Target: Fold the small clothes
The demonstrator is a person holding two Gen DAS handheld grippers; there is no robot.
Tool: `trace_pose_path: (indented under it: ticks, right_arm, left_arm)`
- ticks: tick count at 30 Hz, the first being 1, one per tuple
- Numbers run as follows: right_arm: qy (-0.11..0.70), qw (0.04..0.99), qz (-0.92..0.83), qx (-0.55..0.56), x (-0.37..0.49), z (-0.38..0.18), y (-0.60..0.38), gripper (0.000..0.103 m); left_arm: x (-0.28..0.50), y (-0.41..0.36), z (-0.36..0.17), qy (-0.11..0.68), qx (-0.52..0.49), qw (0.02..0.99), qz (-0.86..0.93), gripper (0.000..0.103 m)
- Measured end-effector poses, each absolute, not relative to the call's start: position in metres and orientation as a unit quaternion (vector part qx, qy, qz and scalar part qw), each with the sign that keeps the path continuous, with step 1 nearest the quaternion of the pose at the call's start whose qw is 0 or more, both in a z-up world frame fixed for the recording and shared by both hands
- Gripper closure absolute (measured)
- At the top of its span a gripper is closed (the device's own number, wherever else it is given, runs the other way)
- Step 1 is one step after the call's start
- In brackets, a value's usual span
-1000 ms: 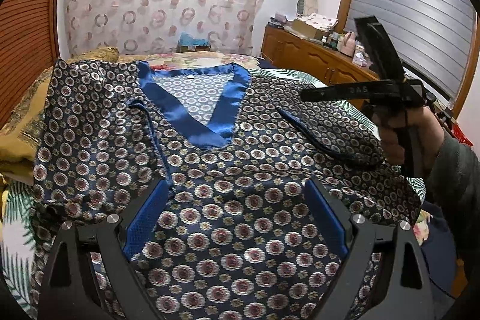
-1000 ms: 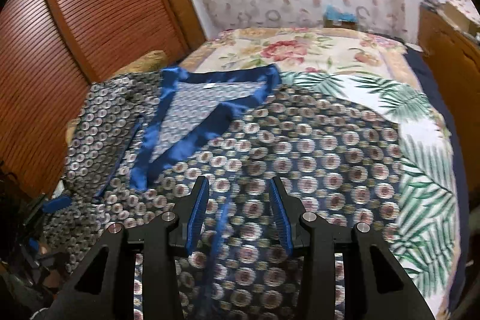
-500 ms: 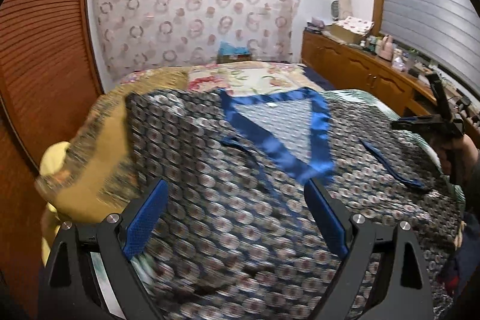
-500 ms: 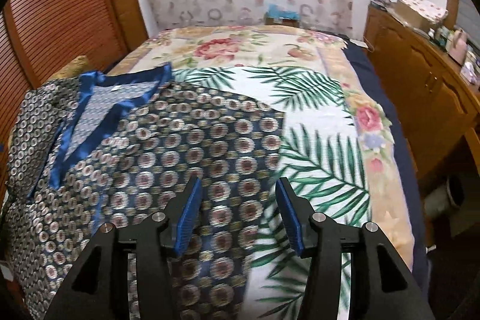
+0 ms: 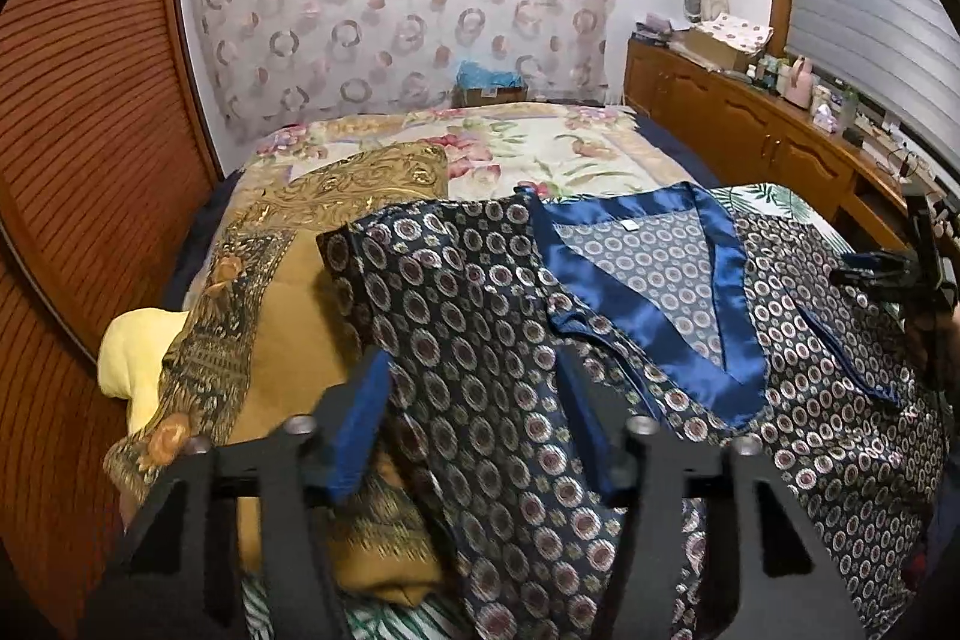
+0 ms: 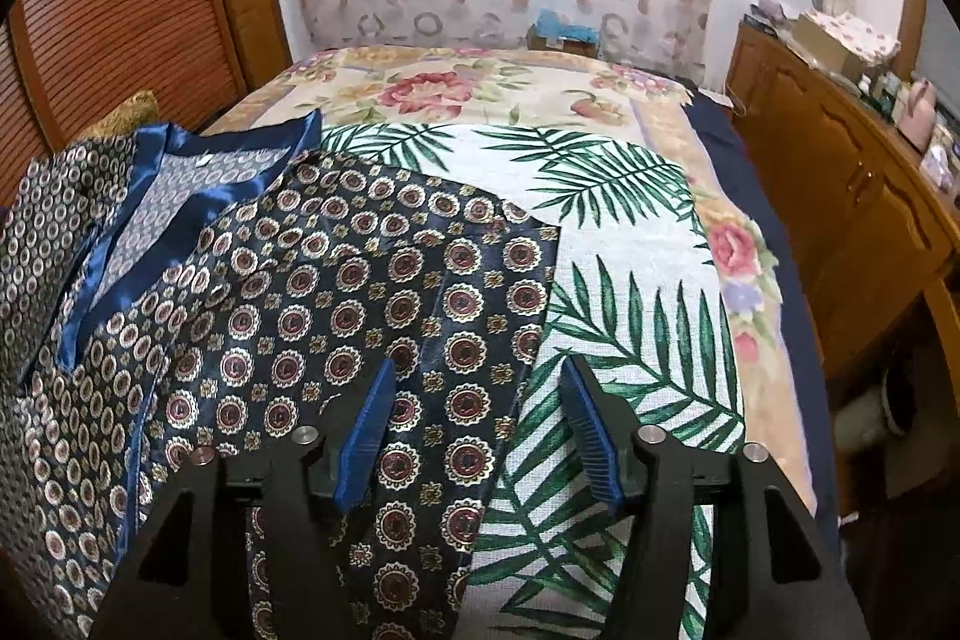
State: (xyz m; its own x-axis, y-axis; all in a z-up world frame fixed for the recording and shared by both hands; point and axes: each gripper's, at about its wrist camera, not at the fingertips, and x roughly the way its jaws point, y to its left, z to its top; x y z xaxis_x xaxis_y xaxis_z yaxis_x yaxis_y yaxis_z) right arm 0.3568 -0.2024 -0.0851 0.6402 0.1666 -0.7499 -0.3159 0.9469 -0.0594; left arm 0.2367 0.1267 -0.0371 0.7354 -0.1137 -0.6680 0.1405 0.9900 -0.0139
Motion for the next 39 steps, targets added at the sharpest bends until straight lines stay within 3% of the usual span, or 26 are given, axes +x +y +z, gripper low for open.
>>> trace_pose_path:
  ticks: [3,13,17,19,21,23,25,27,29,30,39]
  right_arm:
    - [0.403,0.899,0.137,-0.102,0.356,-0.087,-0.2,0.038]
    - [0.404,0.898,0.142,-0.104,0.352,-0.084,-0.202,0.033]
    - [0.404,0.898,0.142,-0.105,0.352,-0.084,-0.202,0.033]
    - [0.404,0.898,0.141,-0.105,0.352,-0.084,-0.202,0.033]
    - [0.404,0.898,0.141,-0.105,0.352,-0.083,-0.202,0.033]
    - [0.404,0.898,0.142,-0.106,0.352,-0.083,-0.202,0.033]
    - [0.403,0.896,0.149,-0.109,0.352,-0.083,-0.2,0.042]
    - [0.401,0.895,0.161,-0.111,0.352,-0.081,-0.198,0.062]
    - [0.405,0.892,0.171,-0.105,0.352,-0.079,-0.198,0.093]
    - [0.411,0.888,0.18,-0.099,0.353,-0.079,-0.199,0.097]
    - [0.348,0.911,0.203,-0.087,0.308,-0.039,-0.198,0.101]
  left_arm:
    - [0.25,0.136,-0.041,0.37,0.019,0.928,-0.046,0.058]
    - [0.265,0.152,-0.06,0.396,-0.001,0.917,-0.048,0.059]
    - [0.267,0.15,-0.061,0.398,0.0,0.915,-0.067,0.065]
    - [0.269,0.151,-0.062,0.398,0.001,0.915,-0.067,0.07]
    - [0.27,0.153,-0.061,0.398,-0.004,0.915,-0.069,0.087]
    - [0.269,0.153,-0.057,0.39,-0.014,0.917,-0.079,0.096]
    - [0.265,0.151,-0.05,0.378,-0.014,0.922,-0.079,0.098]
    - [0.258,0.146,-0.041,0.365,-0.012,0.927,-0.083,0.098]
    - [0.25,0.139,-0.031,0.352,-0.013,0.931,-0.095,0.099]
    - [0.245,0.136,-0.026,0.345,-0.012,0.933,-0.099,0.099]
    - [0.185,0.108,0.025,0.283,-0.003,0.947,-0.149,0.101]
